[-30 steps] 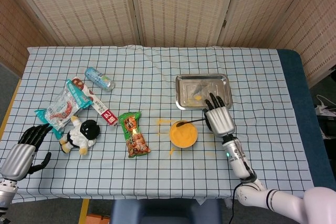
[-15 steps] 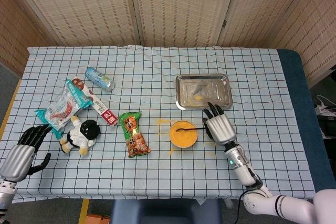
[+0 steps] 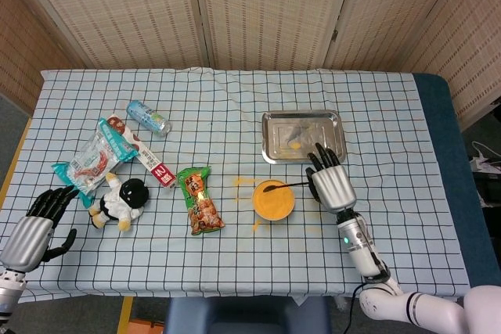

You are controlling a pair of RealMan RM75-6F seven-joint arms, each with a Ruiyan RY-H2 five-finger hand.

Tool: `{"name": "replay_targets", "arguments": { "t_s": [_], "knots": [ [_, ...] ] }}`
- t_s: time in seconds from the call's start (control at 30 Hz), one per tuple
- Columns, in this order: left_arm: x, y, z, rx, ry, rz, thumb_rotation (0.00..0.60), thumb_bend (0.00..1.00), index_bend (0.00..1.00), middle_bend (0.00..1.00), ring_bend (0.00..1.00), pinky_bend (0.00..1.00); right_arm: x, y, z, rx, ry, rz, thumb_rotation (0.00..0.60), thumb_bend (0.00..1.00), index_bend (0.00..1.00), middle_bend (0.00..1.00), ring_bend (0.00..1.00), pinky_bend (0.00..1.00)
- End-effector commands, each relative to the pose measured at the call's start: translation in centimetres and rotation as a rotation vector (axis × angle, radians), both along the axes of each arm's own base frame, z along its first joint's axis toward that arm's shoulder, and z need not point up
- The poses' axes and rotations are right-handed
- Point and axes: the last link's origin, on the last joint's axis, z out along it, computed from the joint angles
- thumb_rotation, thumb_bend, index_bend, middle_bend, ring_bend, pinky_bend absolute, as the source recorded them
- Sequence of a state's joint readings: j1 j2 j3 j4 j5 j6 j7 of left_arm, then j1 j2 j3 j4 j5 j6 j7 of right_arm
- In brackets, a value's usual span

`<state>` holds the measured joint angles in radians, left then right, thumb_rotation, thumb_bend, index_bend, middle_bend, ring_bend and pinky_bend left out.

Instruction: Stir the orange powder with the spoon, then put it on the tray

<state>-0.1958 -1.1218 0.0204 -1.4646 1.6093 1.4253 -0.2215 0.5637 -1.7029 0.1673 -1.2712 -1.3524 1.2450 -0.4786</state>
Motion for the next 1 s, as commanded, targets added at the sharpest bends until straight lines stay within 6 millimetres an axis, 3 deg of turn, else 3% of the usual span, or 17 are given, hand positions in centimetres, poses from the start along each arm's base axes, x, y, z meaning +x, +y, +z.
{"name": "replay_targets", "arguments": {
  "t_s": [0.03,0.2,0.47,0.6,0.7,0.83,0.9,1.0],
  "knots": [
    [0.0,0.0,0.0,0.001,0.0,0.002,0.6,0.49,0.0,0.0,0.0,0.06,0.4,-0.6,-0.2,-0.042,-0.03,0.006,0.6,0.41,0.9,0.23,0.02,0.16],
    [-0.1,0.1,0.0,-0.001,0.0,0.002,0.6,0.49,0.0,0.0,0.0,0.06,-0.2,-2.1,-0.3,-0.092,-0.038,-0.037,0.6,0.41,0.9,0.23,0.02,0.17],
    [-0.1,0.3,-0.3,-0.011,0.005,0.004,0.6,0.49,0.0,0.0,0.0,0.06,-0.7,-8.7,-1.7,-0.13,0.026,-0.158,0.6,0.41,0.89,0.23,0.02,0.17],
    [-0.2,0.5,-0.4,-0.012,0.011,0.012,0.6,0.49,0.0,0.0,0.0,0.06,-0.7,-10.6,-2.7,-0.113,0.063,-0.198,0.6,0.41,0.84,0.23,0.02,0.16],
    [-0.3,0.6,-0.4,-0.011,0.014,0.019,0.6,0.49,0.0,0.0,0.0,0.06,-0.8,-11.3,-3.2,-0.098,0.077,-0.227,0.6,0.41,0.66,0.22,0.02,0.16],
    [-0.4,0.7,-0.5,-0.011,0.016,0.028,0.6,0.49,0.0,0.0,0.0,0.06,-1.3,-11.9,-3.3,-0.071,0.079,-0.255,0.6,0.4,0.11,0.08,0.0,0.1],
    [-0.5,0.8,-0.5,-0.012,0.017,0.03,0.6,0.49,0.0,0.0,0.0,0.06,-1.4,-12.0,-3.1,-0.064,0.077,-0.258,0.6,0.34,0.0,0.02,0.0,0.08],
    [-0.4,0.8,-0.5,-0.015,0.02,0.028,0.6,0.49,0.0,0.0,0.0,0.06,-1.8,-11.9,-2.1,-0.072,0.064,-0.25,0.6,0.23,0.0,0.0,0.0,0.07]
  ]
}}
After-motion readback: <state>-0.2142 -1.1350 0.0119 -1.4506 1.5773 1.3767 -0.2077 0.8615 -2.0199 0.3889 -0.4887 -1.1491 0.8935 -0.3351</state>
